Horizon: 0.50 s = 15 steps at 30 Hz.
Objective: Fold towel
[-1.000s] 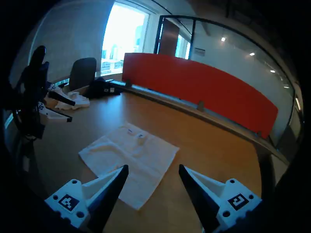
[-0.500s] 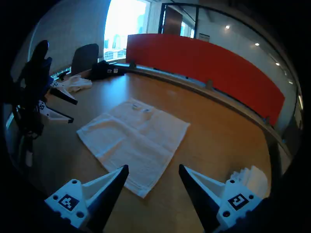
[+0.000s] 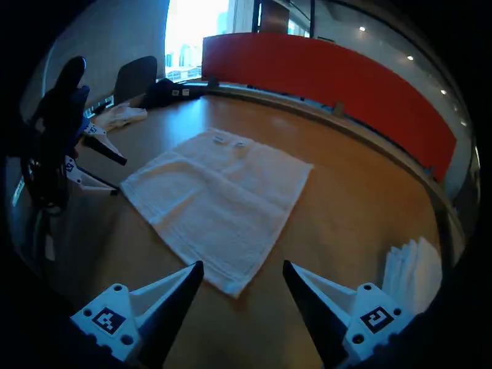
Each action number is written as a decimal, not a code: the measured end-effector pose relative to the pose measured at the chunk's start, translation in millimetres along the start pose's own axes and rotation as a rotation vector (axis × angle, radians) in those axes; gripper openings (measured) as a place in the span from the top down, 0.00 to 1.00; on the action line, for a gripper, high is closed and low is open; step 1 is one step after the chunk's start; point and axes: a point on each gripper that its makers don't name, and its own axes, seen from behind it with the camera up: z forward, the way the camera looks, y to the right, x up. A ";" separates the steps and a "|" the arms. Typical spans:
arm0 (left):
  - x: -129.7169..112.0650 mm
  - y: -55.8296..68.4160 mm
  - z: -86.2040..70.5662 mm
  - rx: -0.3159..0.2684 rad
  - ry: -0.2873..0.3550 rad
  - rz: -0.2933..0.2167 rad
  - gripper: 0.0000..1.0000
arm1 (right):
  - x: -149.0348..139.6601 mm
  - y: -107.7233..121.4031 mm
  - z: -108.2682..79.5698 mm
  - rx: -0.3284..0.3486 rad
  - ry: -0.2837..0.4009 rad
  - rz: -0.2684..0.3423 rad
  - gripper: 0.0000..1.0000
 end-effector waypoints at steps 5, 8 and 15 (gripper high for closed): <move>-7.1 3.4 6.0 -0.010 -0.029 0.001 0.00 | -10.5 -1.8 3.3 0.013 -0.022 0.007 0.02; -9.3 5.5 7.6 -0.017 -0.040 -0.002 0.00 | -15.3 -2.6 3.5 0.018 -0.033 0.000 0.04; -10.6 6.8 7.8 -0.026 -0.056 -0.030 0.01 | -27.6 -3.4 5.1 0.036 -0.065 -0.004 0.13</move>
